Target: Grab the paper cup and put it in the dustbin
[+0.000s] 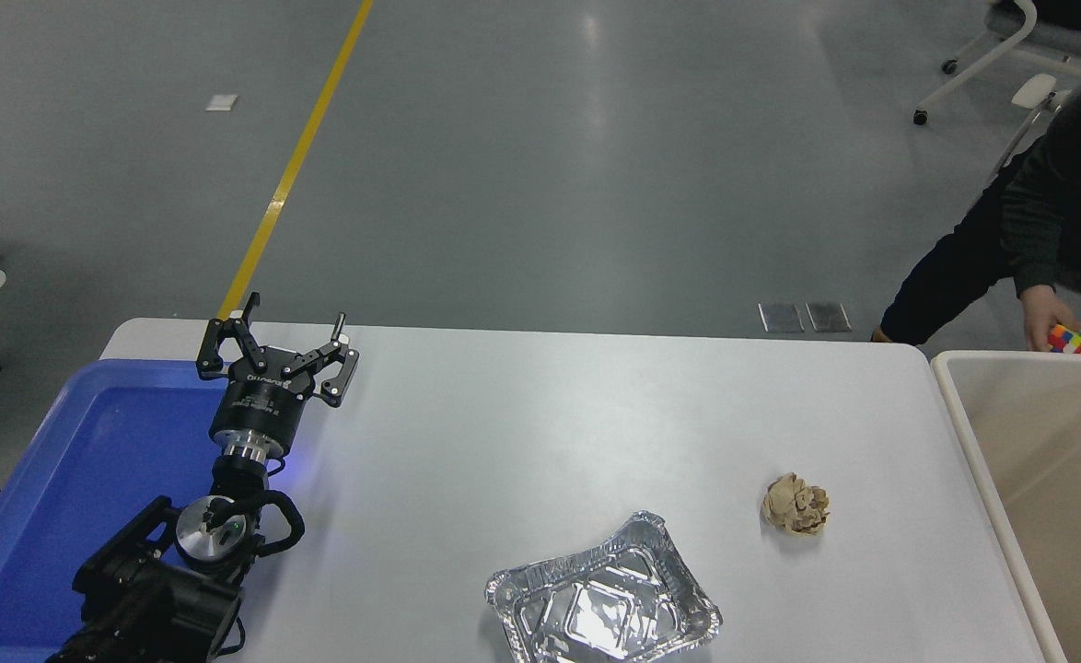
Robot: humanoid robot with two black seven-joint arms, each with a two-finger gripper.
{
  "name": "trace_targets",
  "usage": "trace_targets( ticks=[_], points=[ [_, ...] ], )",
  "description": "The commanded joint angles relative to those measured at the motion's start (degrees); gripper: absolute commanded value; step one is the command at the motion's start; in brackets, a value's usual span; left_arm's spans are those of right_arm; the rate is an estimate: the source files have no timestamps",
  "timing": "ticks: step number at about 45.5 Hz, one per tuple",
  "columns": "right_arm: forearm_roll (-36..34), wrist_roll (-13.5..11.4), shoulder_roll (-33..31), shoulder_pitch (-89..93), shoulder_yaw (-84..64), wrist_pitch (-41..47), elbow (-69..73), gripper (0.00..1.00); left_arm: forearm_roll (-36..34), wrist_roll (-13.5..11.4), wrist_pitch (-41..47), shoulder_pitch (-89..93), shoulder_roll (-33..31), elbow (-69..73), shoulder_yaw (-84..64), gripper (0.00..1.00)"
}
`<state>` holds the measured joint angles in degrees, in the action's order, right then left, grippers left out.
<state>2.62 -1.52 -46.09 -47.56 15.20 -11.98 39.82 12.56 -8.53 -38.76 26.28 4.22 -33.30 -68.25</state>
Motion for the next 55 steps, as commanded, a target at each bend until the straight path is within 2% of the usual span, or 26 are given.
trace_targets(
  ticks=[1,6,11,16,20,31,38,46,55],
  points=[
    [14.4,-0.8,-9.0,-9.8,-3.8,0.0,19.4,1.00,0.0,0.0,0.0,0.0,0.0,0.0,0.0,0.99],
    [18.2,-0.9,-11.5,-18.4,-13.5,0.1,27.0,1.00,-0.1,0.0,0.0,0.0,0.0,0.0,0.0,0.99],
    [19.1,-0.9,-12.4,-32.2,-30.0,0.2,32.2,1.00,-0.1,0.0,0.0,0.0,0.0,0.0,0.0,0.99],
    [18.9,-0.4,-9.6,-48.0,-49.3,2.2,33.9,1.00,-0.1,0.0,0.0,0.0,0.0,0.0,0.0,0.99],
    [18.7,-0.3,-6.2,-57.4,-58.6,5.4,35.0,1.00,-0.1,0.0,0.0,0.0,0.0,0.0,0.0,0.99],
    [18.3,-0.4,-1.0,-73.3,-71.3,18.6,41.4,1.00,-0.1,0.0,0.0,-0.1,0.0,0.0,0.0,0.99],
    [18.5,0.2,8.1,-85.1,-83.9,24.0,47.5,1.00,-0.1,0.0,0.0,-0.1,0.0,0.0,0.0,0.99],
    [18.3,2.3,15.3,-90.2,-85.9,31.7,49.1,1.00,0.0,0.0,0.0,0.0,0.0,0.0,0.0,0.99],
    [16.6,2.4,24.5,-90.5,-85.0,39.1,50.1,1.00,0.0,0.0,0.0,-0.1,0.0,0.0,0.0,0.99]
  ],
)
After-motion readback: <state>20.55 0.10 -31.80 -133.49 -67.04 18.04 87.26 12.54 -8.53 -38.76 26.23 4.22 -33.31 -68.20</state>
